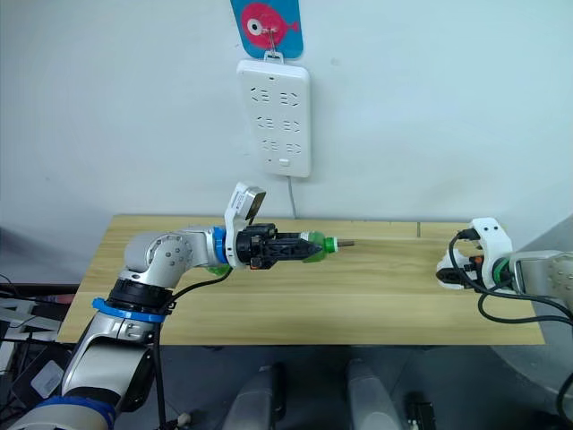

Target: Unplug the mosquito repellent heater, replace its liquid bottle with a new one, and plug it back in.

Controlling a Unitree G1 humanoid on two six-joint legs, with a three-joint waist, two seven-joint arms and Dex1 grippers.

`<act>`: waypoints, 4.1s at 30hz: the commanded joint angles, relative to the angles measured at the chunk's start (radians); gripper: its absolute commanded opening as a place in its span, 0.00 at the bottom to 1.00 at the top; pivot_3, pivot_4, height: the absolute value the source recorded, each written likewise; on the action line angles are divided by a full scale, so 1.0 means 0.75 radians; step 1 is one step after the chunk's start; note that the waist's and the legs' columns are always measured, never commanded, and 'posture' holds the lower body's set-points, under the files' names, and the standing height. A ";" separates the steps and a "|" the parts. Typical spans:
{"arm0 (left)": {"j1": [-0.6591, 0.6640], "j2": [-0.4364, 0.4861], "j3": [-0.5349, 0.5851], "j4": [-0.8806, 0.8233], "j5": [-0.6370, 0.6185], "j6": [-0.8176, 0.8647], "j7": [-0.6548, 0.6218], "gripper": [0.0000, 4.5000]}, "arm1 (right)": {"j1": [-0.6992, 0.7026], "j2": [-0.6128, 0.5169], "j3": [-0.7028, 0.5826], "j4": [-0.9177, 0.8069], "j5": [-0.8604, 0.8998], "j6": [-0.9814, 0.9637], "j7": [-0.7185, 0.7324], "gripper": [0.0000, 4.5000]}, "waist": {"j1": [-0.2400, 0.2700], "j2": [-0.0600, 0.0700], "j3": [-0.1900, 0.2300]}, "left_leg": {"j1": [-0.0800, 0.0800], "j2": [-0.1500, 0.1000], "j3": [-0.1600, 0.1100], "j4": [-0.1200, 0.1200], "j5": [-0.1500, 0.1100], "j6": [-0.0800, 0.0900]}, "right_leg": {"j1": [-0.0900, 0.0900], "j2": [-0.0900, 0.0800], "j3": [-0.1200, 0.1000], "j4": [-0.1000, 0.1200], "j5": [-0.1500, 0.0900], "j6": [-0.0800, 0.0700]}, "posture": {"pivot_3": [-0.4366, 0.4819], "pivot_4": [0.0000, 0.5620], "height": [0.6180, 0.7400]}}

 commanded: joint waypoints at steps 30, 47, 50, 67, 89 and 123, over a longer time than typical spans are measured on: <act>0.075 -0.014 0.048 -0.137 0.026 -0.006 0.025 0.51 | -0.239 0.260 -0.072 0.649 -0.869 -0.122 0.516 0.99 | 0.028 0.003 0.004 | 0.000 0.000 0.000 0.000 0.000 0.000 | 0.001 -0.002 0.001 0.000 0.000 0.000 | 0.43 0.54 1.00; 0.064 -0.305 0.183 -0.082 0.264 -0.629 0.277 0.51 | -0.215 0.843 -1.300 -0.500 0.094 0.690 0.040 0.99 | 0.031 0.011 0.008 | 0.000 0.000 -0.002 0.000 0.000 0.000 | 0.003 -0.002 -0.001 -0.001 0.000 0.000 | 0.38 0.51 1.00; 0.042 -0.347 0.156 -0.058 0.343 -0.760 0.293 0.51 | -0.207 1.109 -1.375 -0.665 0.320 0.690 -0.280 0.99 | 0.030 0.011 0.008 | -0.001 -0.002 -0.001 -0.001 0.000 0.000 | 0.003 -0.005 -0.001 -0.001 0.000 0.000 | 0.38 0.51 1.00; 0.068 -0.406 0.103 -0.148 0.345 -0.751 0.282 0.51 | -0.013 1.164 -0.713 -0.794 1.378 -0.230 -1.422 0.99 | -0.007 0.011 0.008 | -0.002 -0.001 -0.003 -0.002 0.000 0.000 | 0.002 -0.001 -0.002 -0.001 0.000 0.000 | 0.37 0.47 1.00; 0.075 -0.352 0.046 -0.185 0.370 -0.681 0.281 0.80 | 0.025 0.864 -0.478 -0.792 1.408 -0.495 -1.295 0.19 | -0.006 0.011 0.008 | -0.002 0.000 -0.003 -0.002 0.000 0.000 | 0.001 0.002 -0.001 -0.001 0.000 0.000 | 0.38 0.48 1.00; 0.179 -0.201 -0.214 -0.185 0.777 -1.090 0.192 1.00 | 0.202 0.819 -0.190 0.627 -1.014 -1.888 -0.022 0.19 | 0.036 0.011 0.008 | 0.002 -0.001 0.001 -0.002 0.000 0.000 | 0.002 -0.001 0.003 -0.001 0.000 0.000 | 0.45 0.46 1.00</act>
